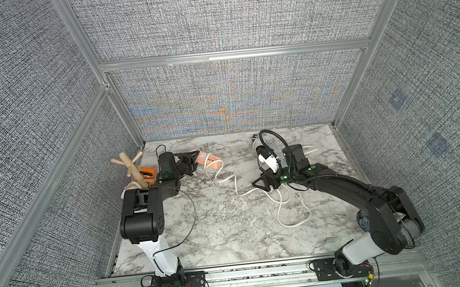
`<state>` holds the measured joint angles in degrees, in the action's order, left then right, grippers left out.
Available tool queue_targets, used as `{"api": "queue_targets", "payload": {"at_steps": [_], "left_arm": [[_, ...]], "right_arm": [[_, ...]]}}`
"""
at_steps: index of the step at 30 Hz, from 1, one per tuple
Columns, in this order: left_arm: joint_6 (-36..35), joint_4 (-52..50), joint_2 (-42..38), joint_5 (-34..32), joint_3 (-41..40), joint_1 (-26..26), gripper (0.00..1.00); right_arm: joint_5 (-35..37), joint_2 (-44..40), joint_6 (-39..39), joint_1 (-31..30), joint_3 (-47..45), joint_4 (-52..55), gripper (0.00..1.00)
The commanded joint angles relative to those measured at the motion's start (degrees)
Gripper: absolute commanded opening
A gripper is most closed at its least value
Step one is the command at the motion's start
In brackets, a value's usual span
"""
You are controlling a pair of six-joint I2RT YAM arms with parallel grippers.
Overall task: Unwrap the cord wrapped around the power strip
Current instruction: Unwrap the power cord from the power strip.
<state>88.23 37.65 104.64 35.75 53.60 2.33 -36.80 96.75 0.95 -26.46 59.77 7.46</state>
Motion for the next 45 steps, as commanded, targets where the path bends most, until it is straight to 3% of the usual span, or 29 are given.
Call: {"api": "queue_targets", "payload": {"at_steps": [1,3,6,8,10,13,17,21,24,30,32,34,41,43,45], "left_arm": [[1.5,4.5,-0.6,1.4,0.2,0.6,0.01],[2.6,5.3,-0.7,1.6,0.2,0.9,0.01],[4.4,6.7,-0.7,2.3,0.2,1.0,0.01],[5.8,8.0,-0.8,2.6,-0.1,1.0,0.01],[6.6,8.5,-1.2,2.9,0.0,1.0,0.01],[7.3,8.7,-1.6,3.0,0.3,1.0,0.01],[8.3,10.1,-2.0,3.2,0.3,1.1,0.01],[8.8,10.8,-1.6,3.4,0.4,1.3,0.01],[9.7,12.0,-1.0,3.6,0.5,1.3,0.01],[11.7,14.3,0.0,3.8,0.6,1.4,0.01],[11.7,14.3,0.0,3.8,0.6,1.6,0.01],[11.9,14.3,0.1,3.8,0.7,1.7,0.01],[13.1,15.2,-0.1,3.7,1.3,2.1,0.01],[13.1,15.1,-0.1,3.7,1.5,2.2,0.01],[13.3,15.2,0.0,3.6,1.5,2.3,0.01]], "right_arm": [[-2.0,4.0,-3.7,-0.4,4.1,-2.5,0.87],[-2.1,8.5,-3.0,-0.6,6.4,-6.3,0.80],[-2.3,15.4,-1.1,-1.5,10.3,-9.9,0.47],[-2.8,17.3,1.1,-2.3,9.5,-16.4,0.50],[-3.7,19.0,4.5,-2.3,7.1,-25.6,0.73],[-5.5,22.1,6.7,-2.4,7.5,-30.6,0.89],[-7.7,23.9,9.4,-3.0,5.2,-38.1,0.98],[-10.1,26.1,12.4,-3.7,5.8,-42.5,0.98],[-11.4,26.9,12.3,-4.8,7.4,-41.2,0.98],[-13.0,28.5,10.2,-6.4,9.4,-36.8,0.85],[-13.8,29.2,11.0,-6.5,9.7,-36.9,0.77],[-14.4,29.8,12.2,-6.6,10.0,-37.9,0.61],[-15.1,32.2,13.5,-7.2,11.9,-37.9,0.37],[-15.1,32.3,13.6,-7.2,11.6,-38.1,0.37],[-15.3,32.1,14.2,-7.1,11.4,-38.5,0.47]]}}
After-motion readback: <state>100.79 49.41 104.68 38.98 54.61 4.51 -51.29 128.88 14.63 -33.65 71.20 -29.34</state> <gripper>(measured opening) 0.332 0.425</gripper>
